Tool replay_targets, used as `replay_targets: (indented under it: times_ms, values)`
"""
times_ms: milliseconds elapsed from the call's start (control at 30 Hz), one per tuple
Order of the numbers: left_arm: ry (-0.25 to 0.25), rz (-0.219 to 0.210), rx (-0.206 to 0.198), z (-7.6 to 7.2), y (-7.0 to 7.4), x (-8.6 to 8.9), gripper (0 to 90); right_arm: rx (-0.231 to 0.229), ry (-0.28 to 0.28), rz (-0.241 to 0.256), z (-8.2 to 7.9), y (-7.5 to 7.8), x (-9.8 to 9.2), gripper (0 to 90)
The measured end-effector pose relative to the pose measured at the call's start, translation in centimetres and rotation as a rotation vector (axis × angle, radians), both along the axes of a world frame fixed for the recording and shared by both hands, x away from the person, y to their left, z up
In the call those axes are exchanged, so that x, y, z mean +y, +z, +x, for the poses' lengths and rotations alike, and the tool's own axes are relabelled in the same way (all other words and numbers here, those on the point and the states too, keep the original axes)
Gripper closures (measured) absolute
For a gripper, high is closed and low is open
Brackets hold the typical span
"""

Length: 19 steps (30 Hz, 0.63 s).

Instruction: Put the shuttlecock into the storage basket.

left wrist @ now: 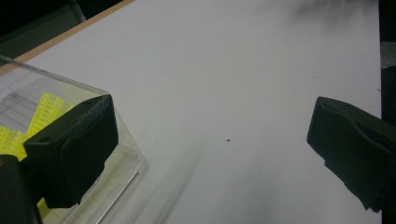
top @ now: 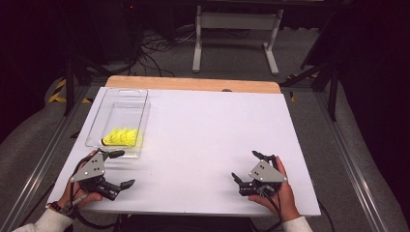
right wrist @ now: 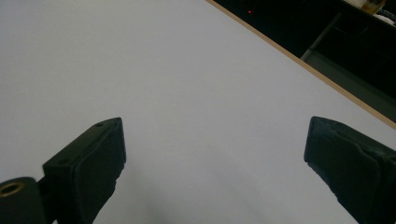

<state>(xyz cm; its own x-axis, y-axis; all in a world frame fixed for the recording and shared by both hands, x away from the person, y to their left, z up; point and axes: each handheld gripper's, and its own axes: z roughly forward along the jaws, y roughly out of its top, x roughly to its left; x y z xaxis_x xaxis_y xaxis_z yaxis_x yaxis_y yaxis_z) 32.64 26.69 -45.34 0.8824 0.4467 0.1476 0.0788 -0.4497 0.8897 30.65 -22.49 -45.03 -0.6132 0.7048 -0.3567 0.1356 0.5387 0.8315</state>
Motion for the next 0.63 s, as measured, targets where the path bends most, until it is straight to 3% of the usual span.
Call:
replay_targets:
  times_ms: [633]
  values:
    - [0.002, 0.01, 0.01, 0.24, -0.1, -0.16, 3.0, 0.008, -0.001, -0.001, 0.18, -0.15, 0.04, 6.6]
